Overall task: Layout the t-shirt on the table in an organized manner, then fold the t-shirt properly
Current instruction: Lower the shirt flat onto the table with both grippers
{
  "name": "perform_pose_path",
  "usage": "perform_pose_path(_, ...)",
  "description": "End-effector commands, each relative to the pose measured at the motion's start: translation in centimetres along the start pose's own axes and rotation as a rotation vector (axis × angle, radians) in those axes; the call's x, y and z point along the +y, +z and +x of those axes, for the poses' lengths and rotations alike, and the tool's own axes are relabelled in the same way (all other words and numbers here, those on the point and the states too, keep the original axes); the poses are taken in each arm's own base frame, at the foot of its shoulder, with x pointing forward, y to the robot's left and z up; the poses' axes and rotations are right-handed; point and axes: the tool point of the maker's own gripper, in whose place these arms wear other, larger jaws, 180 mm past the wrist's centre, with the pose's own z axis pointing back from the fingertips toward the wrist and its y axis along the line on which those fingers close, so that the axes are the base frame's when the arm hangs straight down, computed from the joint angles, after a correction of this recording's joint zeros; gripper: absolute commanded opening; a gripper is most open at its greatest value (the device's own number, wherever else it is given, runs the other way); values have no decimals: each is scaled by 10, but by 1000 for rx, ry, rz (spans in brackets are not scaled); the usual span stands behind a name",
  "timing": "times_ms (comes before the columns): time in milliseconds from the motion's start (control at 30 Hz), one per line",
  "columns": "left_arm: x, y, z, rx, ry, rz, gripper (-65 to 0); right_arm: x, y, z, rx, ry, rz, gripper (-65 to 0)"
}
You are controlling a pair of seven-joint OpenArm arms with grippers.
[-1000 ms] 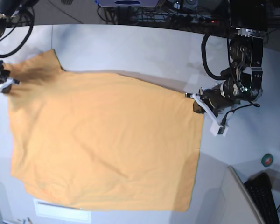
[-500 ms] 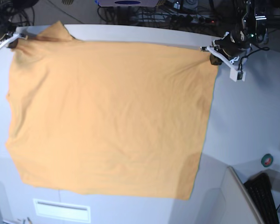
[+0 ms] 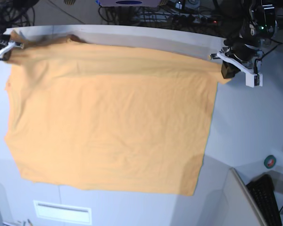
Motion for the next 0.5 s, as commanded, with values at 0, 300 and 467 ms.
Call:
perform_pose_path(0,0,0,18,-52,-11,-2,-650,-5,4,24,-60,15,-16,-650)
perform_pose_path(300,-16,-33,60,-50,33,-39,-650,14,-36,96,-101,-13,75,-650)
perform_pose_path(467,-17,-58,69,-37,65,-51,-650,28,-63,119,-118,-43,131,-650)
